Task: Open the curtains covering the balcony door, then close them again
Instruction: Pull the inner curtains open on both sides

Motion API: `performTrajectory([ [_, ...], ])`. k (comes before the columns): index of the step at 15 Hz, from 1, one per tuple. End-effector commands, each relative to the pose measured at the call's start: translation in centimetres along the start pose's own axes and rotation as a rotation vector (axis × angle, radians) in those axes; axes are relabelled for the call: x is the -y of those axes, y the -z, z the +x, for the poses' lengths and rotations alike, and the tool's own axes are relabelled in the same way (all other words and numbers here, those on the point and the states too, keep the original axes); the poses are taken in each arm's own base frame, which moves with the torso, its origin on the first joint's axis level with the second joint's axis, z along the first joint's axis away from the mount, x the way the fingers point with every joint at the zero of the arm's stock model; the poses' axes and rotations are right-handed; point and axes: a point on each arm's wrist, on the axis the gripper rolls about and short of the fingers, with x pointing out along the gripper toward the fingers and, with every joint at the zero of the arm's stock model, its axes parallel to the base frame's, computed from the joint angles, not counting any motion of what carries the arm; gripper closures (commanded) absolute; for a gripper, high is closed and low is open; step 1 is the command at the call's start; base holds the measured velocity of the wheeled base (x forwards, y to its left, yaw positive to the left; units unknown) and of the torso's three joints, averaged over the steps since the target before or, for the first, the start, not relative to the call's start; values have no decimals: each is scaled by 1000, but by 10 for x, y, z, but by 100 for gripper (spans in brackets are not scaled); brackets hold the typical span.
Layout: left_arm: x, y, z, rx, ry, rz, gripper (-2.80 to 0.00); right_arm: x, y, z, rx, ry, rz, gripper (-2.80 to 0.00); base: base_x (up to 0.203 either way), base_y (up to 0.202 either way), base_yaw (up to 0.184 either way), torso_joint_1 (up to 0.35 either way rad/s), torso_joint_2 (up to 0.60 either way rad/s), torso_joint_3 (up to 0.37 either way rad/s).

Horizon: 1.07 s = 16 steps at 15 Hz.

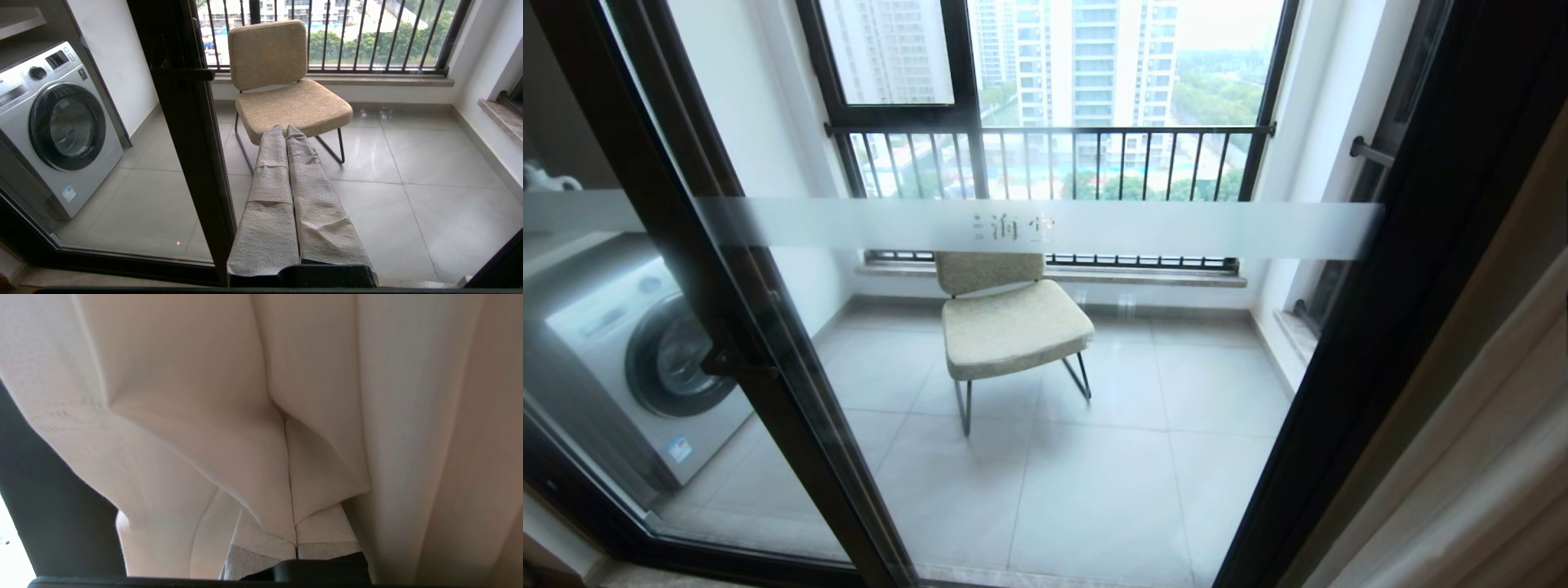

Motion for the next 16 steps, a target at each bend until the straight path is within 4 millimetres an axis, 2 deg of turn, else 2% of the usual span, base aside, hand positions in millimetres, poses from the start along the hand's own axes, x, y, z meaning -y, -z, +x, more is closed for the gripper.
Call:
performTrajectory([
  [1, 0, 0, 0, 1, -1, 2, 0, 2, -3, 1, 12, 12, -3, 0, 0, 0, 0, 0, 0, 0],
  [9, 0, 0, 0, 1, -1, 0, 0, 15, -3, 5, 1, 82, -31, 0, 0, 0, 0, 0, 0, 0],
  [12, 0, 0, 0, 1, -1, 0, 0, 24, 3, 18, -14, 125, -50, 0, 0, 0, 0, 0, 0, 0],
  [16, 0, 0, 0, 1, -1, 0, 0, 38, 7, 45, -12, 190, -36, 0, 0, 0, 0, 0, 0, 0],
])
